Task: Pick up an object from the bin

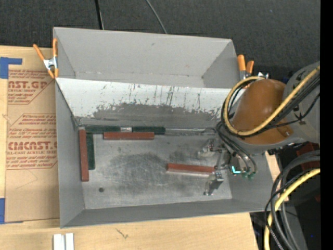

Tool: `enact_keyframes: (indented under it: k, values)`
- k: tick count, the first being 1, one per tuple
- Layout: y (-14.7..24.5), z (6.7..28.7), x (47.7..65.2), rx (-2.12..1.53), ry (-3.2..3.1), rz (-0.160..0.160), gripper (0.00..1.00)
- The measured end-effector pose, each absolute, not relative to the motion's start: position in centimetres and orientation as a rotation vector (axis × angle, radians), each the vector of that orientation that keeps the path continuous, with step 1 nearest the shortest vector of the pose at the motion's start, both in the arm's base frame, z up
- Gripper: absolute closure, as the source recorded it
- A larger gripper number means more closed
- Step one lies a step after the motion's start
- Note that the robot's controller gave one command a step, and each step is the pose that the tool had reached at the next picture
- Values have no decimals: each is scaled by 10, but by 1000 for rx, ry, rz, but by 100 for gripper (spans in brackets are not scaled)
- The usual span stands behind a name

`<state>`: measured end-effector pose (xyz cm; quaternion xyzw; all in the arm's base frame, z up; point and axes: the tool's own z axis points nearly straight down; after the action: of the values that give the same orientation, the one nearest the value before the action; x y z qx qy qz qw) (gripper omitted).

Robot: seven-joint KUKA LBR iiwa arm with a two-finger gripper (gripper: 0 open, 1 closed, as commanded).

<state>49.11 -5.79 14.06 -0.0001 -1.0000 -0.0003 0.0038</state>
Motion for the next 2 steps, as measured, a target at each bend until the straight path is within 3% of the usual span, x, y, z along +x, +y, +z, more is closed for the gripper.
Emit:
enact_keyframes:
  k: [1, 2]
  values:
    - [-58, 144, 493, 1, -3141, 0, 0]
    - [-54, 76, 543, 40, -3147, 2, 100]
